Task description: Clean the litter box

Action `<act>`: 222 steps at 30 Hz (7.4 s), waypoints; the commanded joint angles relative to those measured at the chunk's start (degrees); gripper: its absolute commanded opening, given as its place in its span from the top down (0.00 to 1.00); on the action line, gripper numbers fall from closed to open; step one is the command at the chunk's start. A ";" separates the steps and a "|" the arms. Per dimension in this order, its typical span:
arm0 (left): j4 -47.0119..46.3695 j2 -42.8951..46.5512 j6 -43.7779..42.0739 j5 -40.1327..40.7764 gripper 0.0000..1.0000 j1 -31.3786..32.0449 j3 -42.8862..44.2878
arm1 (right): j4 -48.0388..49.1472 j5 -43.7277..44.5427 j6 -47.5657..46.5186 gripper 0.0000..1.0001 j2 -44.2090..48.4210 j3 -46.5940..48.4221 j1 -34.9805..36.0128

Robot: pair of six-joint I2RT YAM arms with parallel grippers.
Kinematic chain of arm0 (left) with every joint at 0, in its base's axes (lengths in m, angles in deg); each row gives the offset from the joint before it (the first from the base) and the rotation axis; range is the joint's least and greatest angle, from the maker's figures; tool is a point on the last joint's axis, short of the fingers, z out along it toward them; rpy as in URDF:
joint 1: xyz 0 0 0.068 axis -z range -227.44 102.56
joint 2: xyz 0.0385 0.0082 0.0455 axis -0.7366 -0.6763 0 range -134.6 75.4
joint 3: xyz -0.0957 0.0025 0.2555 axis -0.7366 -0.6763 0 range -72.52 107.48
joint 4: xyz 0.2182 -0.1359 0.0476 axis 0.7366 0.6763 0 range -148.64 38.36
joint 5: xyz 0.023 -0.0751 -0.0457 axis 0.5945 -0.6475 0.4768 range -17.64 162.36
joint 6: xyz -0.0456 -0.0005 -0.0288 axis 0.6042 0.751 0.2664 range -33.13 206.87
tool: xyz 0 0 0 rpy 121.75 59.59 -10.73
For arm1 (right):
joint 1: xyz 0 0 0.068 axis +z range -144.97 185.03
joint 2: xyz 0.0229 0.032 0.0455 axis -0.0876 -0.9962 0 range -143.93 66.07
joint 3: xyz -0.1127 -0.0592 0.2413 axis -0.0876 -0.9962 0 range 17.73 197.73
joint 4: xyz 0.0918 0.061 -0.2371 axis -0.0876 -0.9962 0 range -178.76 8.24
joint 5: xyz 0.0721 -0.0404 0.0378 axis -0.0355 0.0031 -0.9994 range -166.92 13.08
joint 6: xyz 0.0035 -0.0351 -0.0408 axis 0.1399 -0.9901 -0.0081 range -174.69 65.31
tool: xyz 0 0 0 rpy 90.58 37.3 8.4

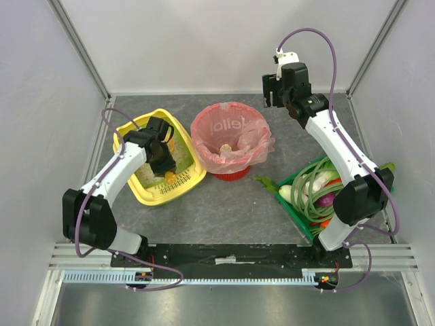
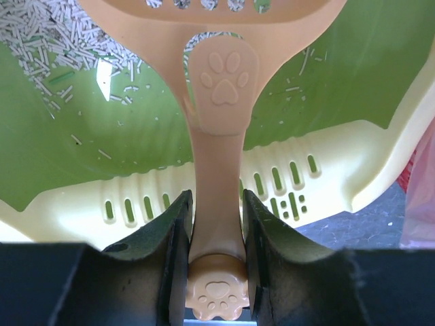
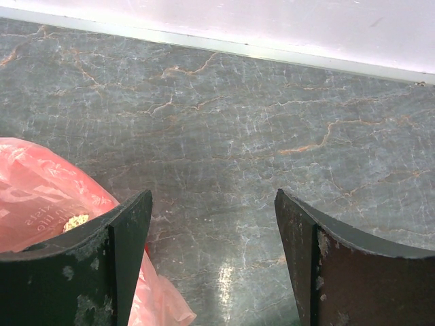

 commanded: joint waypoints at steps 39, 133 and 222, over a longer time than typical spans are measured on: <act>6.80 -0.10 3.18 3.04 0.98 2.18 4.34 | 2.49 -0.14 0.74 0.19 2.03 -0.20 0.07; 24.47 -15.66 -35.66 31.42 0.98 34.59 45.40 | 8.82 8.21 -3.83 0.18 12.31 -11.53 0.07; 30.71 -1.68 -55.70 41.80 0.98 51.03 32.99 | 27.02 -1.98 -13.94 0.17 34.45 -39.48 -0.45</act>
